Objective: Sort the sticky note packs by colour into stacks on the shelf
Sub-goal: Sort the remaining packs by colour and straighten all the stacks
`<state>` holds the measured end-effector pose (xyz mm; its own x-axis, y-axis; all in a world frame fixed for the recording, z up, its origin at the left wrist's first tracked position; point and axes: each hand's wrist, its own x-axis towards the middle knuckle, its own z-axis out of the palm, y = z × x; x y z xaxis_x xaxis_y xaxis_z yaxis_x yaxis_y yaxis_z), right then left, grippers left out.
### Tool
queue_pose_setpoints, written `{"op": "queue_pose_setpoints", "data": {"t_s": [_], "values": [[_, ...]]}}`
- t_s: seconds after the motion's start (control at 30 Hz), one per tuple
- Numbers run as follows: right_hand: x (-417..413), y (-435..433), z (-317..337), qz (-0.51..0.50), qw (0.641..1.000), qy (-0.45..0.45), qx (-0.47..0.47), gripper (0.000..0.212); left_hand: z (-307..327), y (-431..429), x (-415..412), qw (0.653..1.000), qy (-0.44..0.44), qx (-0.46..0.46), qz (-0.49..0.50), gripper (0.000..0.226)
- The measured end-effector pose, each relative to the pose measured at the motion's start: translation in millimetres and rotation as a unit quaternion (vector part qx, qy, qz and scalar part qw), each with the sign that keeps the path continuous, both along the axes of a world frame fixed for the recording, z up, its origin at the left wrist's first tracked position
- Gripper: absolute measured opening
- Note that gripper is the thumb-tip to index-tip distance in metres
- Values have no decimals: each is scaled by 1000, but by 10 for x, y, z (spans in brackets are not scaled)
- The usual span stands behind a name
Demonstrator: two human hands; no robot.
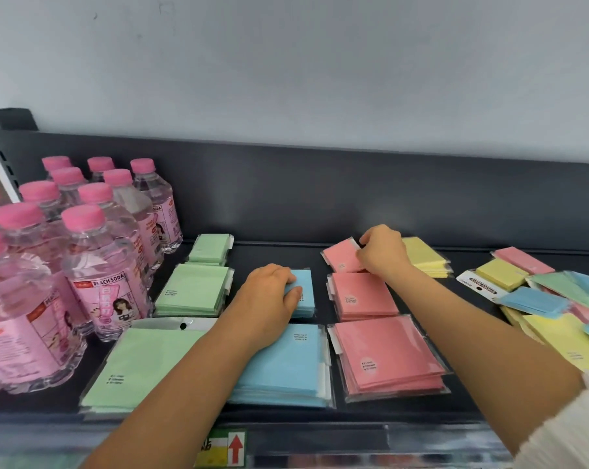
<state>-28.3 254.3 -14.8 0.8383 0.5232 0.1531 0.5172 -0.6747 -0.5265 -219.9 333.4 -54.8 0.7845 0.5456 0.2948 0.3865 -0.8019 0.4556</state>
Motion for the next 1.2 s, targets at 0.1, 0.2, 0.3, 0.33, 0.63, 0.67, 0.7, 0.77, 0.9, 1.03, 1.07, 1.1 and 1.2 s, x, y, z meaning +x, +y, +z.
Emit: {"op": "queue_pose_setpoints", "data": {"t_s": [0.1,0.2,0.3,0.33,0.63,0.67,0.7,0.77,0.9,1.03,1.07,1.1,1.2], "values": [[-75,-2,-18,6,995,-76,-66,15,-8,-9,5,1000,1,-8,-3,31],[-135,-5,-29,8,982,-132,-137,20,-1,-20,-4,1000,4,-8,-6,31],[-162,-24,-45,12,974,-160,-161,21,8,-20,-11,1000,6,-9,-8,32],[-172,-36,-39,11,973,-165,-159,20,11,-22,-13,1000,7,-10,-8,32],[-316,-255,-4,52,979,-195,-31,29,31,1,-62,1000,11,13,-16,28],[-362,-312,-18,60,979,-193,-22,31,38,-7,-67,1000,8,24,-15,27],[-412,-377,-39,65,980,-188,-16,32,46,-16,-74,999,3,38,-12,26],[-507,-526,-97,67,983,-171,-4,33,65,-34,-91,998,-13,67,-5,23],[-655,-866,-182,86,981,-174,-1,32,102,-51,-124,992,-67,107,17,20],[-702,-1201,-173,95,975,-201,-21,31,153,-120,-164,992,-77,103,18,17],[-694,-1269,-162,92,975,-204,-18,32,161,-144,-176,991,-74,107,19,17],[-676,-1362,-140,89,974,-208,-13,32,180,-202,-175,990,-78,113,18,17],[-553,-1672,-97,87,972,-218,-4,32,252,-508,-111,987,-114,111,-7,13]]}}
